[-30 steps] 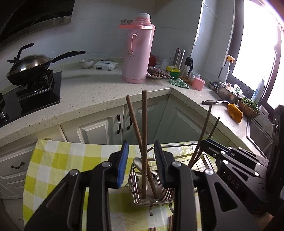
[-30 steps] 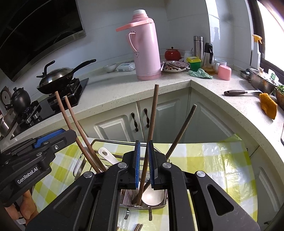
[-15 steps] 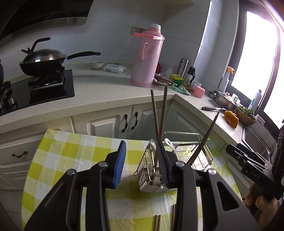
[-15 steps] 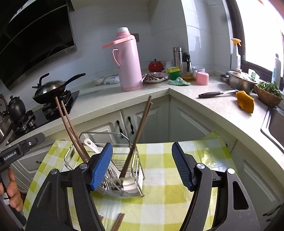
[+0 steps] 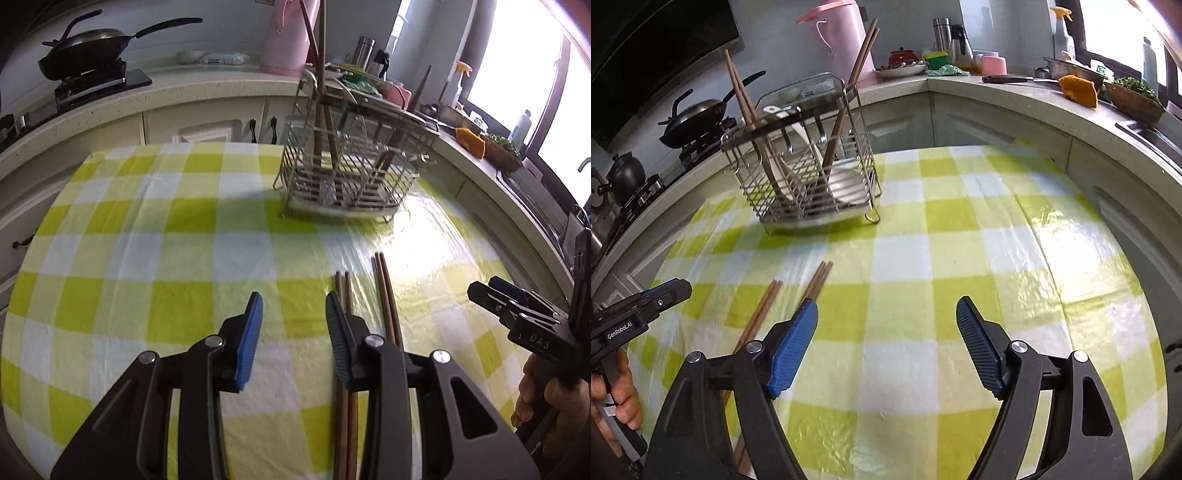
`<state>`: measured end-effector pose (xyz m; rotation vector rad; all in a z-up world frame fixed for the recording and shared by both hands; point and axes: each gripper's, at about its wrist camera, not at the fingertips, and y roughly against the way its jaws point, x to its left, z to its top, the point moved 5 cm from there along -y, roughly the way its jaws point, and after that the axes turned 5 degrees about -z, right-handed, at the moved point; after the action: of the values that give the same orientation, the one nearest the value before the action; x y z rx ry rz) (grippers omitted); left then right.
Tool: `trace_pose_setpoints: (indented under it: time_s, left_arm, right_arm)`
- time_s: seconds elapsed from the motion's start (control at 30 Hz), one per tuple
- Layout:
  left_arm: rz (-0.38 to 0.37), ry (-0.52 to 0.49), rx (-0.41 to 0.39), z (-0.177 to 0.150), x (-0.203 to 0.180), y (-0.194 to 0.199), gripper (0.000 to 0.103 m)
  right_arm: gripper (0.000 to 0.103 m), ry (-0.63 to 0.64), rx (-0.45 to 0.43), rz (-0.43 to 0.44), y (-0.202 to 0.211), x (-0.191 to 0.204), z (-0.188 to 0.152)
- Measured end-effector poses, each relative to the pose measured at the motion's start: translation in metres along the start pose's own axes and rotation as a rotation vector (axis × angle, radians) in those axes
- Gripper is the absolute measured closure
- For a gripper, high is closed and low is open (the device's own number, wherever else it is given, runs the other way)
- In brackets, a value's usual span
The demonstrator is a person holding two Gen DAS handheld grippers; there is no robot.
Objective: Organize utensils
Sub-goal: 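Grasp another wooden chopstick on the cloth with the left tool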
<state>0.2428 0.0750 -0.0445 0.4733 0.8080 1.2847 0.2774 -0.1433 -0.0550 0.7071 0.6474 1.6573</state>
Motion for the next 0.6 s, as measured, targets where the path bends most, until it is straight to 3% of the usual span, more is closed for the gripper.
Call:
trace_pose_setpoints:
  time_s: [0.23,0.6]
  left_arm:
    - [-0.026,-0.088,0.09,-0.035,-0.023,-0.023,0.08]
    - [-0.009,-0.143,0.144,-0.045,-0.032,-0.041,0.083]
  right_arm:
    - [0.028,0.01,0.069,0.008,-0.008,0.01,-0.043]
    - [0.026,0.05,0.092,0.024,-0.014,0.025,-0.047]
